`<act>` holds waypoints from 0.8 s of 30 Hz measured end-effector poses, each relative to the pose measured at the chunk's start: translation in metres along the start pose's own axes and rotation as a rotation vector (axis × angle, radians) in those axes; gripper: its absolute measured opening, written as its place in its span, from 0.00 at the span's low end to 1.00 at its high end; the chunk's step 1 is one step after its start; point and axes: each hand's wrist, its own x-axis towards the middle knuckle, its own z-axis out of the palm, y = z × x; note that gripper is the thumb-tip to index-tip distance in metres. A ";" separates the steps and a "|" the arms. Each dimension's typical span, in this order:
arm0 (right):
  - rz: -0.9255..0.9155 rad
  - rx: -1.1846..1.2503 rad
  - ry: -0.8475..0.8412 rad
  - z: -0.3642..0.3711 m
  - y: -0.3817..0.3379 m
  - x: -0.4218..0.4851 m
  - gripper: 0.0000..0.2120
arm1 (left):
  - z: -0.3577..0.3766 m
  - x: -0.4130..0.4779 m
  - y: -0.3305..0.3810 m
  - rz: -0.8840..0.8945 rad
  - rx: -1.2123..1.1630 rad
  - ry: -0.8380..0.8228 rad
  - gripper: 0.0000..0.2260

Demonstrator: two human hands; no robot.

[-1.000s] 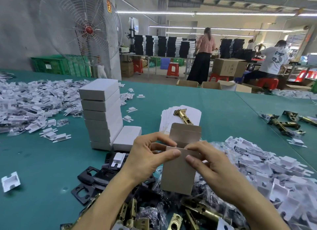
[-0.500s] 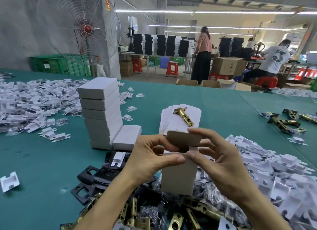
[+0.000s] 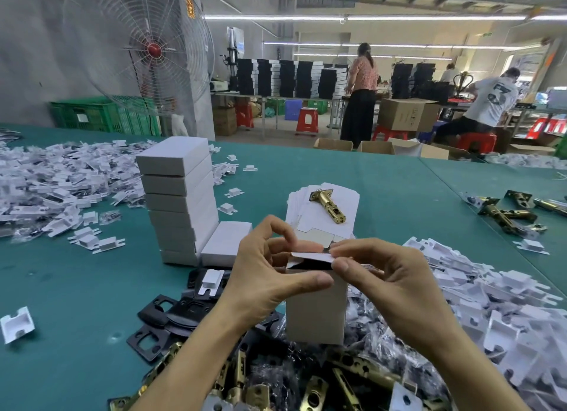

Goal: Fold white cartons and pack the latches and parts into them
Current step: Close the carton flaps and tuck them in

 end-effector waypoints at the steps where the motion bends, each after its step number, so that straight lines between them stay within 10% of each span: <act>1: 0.004 -0.021 0.007 0.000 -0.001 0.000 0.09 | 0.001 0.000 0.001 0.008 0.009 -0.005 0.16; 24: -0.006 -0.020 0.073 -0.001 0.008 0.001 0.07 | 0.000 0.003 -0.002 -0.050 -0.083 -0.008 0.07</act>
